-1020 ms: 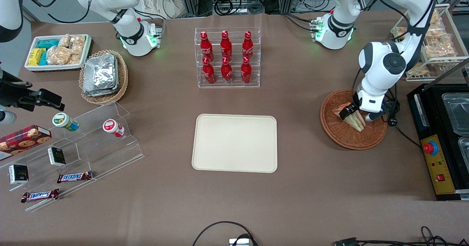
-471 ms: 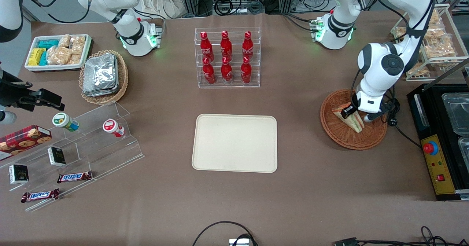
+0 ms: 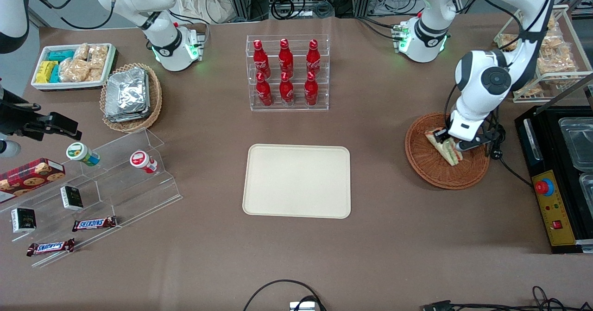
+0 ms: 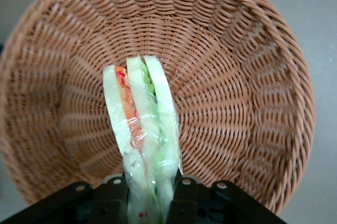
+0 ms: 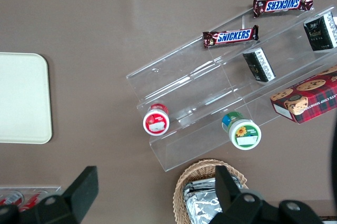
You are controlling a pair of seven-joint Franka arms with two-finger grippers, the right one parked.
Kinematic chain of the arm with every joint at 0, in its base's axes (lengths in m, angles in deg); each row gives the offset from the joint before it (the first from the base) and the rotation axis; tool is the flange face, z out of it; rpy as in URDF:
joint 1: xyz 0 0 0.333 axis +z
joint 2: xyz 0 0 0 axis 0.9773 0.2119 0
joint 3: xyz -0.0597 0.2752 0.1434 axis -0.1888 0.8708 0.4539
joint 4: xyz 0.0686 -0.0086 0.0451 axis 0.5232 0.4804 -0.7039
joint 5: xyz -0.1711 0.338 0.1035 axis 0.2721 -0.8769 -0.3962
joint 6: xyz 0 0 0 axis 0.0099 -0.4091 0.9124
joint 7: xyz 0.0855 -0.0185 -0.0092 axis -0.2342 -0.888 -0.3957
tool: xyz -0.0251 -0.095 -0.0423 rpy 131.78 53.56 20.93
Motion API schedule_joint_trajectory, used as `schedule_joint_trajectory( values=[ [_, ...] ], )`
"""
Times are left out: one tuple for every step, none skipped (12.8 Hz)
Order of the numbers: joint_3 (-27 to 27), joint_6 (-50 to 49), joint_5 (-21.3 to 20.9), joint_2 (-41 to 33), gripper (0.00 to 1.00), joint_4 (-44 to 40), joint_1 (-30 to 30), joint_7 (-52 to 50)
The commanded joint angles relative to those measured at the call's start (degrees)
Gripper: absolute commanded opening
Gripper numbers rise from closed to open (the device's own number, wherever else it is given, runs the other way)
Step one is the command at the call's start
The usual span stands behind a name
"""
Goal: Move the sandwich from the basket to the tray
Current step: 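Lower the open left gripper and close it on the sandwich, then lift the sandwich up out of the basket with the left gripper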
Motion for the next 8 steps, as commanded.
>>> schedule_joint_trajectory(
  values=[
    [-0.16, -6.97, -0.65, -7.23, 0.25, -0.96, -0.08, 11.26],
    [-0.25, -7.59, -0.64, -8.73, 0.25, -1.23, -0.35, 17.05],
    [-0.42, -7.69, -0.64, -10.05, 0.25, -1.23, -0.52, 23.20],
    [-0.51, -7.69, -0.56, -11.02, 0.26, -1.23, -0.61, 28.83],
    [-0.77, -7.60, -0.38, -11.55, 0.26, -1.32, -0.87, 32.54],
    [-0.95, -7.69, -0.21, -11.56, 0.27, -2.02, -1.92, 33.89],
    [-0.95, -7.69, 0.14, -11.56, 0.28, -2.54, -3.06, 34.07],
    [-0.95, -7.52, 0.41, -11.56, 0.28, -2.81, -4.20, 34.08]
  ],
)
